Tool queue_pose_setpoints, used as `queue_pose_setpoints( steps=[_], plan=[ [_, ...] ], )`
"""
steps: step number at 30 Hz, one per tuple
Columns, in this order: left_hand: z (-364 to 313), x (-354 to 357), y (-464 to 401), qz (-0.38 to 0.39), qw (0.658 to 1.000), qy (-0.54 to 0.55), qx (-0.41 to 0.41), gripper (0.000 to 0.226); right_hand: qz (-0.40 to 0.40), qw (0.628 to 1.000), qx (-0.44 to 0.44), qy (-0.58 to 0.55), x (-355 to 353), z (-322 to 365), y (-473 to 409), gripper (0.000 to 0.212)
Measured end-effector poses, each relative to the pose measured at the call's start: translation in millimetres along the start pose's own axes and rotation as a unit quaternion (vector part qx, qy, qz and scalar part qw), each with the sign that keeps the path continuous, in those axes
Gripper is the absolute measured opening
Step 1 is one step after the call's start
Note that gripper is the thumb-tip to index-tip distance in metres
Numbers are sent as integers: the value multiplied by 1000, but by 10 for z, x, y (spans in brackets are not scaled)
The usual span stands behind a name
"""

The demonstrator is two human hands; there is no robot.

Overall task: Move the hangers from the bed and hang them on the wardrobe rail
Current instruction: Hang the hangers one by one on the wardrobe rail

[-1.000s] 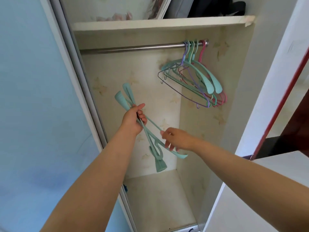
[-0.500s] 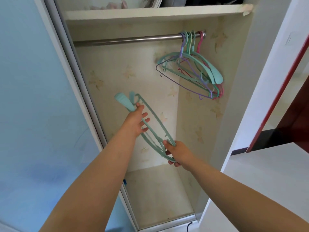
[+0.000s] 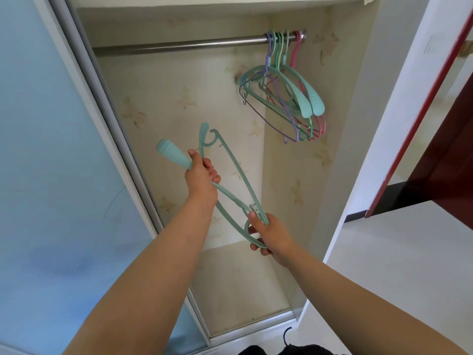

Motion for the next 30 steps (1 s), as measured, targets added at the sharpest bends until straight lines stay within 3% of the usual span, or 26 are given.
queue_pose_setpoints(
  steps=[6, 11, 17, 26, 30],
  plan=[
    [10, -20, 91, -4, 997, 9, 74, 62, -9, 999, -31, -14, -6, -3, 55, 49],
    [12, 94, 240, 48, 976, -110, 183, 62, -15, 999, -12, -36, -14, -58, 91, 43],
    [155, 229, 499, 121, 911, -264, 293, 55, -27, 999, 15, -18, -20, -57, 102, 39],
    [453, 249, 694, 209, 839, -371, 337, 47, -50, 998, 43, -24, -2, -71, 72, 35],
    [704, 141, 703, 236, 772, -481, 340, 36, -56, 998, 9, 18, 26, 108, 14, 31]
  ],
)
Point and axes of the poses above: each hand's wrist, its own y-axis away from the middle knuckle, its own x-axis out of the palm, z = x × y, the point moved 2 cm from there along -y, towards the middle knuckle, and after that the axes turned 13 degrees about -y, right-handed, at the moved point
